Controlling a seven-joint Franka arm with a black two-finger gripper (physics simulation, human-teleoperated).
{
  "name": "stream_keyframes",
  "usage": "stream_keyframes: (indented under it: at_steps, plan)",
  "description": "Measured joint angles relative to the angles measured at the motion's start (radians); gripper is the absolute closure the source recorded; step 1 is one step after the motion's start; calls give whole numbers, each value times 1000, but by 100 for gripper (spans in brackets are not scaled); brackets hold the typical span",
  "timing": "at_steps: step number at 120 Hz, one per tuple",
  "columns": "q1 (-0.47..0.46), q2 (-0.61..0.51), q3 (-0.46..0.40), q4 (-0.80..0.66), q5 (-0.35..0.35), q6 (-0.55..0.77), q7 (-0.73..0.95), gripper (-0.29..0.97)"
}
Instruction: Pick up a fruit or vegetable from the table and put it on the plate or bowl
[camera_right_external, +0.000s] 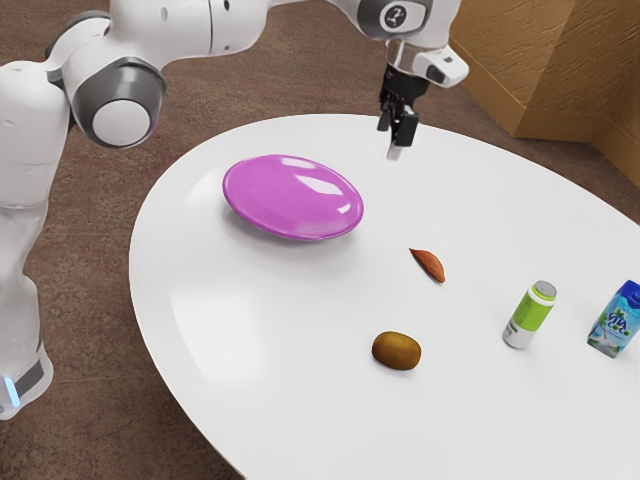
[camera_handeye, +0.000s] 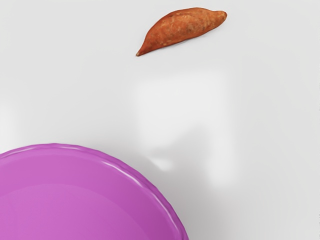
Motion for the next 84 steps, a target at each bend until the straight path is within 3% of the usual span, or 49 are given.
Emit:
stream_keyframes:
  at_steps: [45,65,84]
  plan:
    - [3,0,-19,10,-11,5,28,0]
    - [1,3,-118,11,-11,20,37,0]
    - [0,14,-287,-1,-9,25,42,0]
